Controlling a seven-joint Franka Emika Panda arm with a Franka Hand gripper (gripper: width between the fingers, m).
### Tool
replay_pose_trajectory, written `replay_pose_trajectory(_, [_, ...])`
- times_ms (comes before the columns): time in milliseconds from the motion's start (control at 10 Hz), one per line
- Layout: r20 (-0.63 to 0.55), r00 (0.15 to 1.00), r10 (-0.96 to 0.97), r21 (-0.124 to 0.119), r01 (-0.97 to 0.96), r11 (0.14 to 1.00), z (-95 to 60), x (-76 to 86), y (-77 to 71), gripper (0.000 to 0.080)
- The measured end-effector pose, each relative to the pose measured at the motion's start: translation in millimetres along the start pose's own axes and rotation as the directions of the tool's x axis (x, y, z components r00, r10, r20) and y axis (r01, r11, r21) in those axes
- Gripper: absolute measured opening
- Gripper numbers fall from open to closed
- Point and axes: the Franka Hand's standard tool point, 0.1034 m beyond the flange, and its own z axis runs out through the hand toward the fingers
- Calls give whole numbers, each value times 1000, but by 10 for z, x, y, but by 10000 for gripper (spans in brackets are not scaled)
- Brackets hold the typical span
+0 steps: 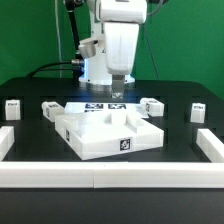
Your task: Assemble square table
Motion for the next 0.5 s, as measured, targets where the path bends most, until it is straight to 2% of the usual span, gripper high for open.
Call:
replay_pose_trajectory(200, [22,982,-186,14,186,983,9,-115,-358,650])
replay_pose_trajectory(300, [17,966,-257,46,256,965,43,-261,-499,650])
replay_pose_trajectory(400, [10,957,-289,80,288,954,86,-389,-555,650])
replay_pose_trajectory(500, [11,956,-292,79,291,954,83,-386,-543,650])
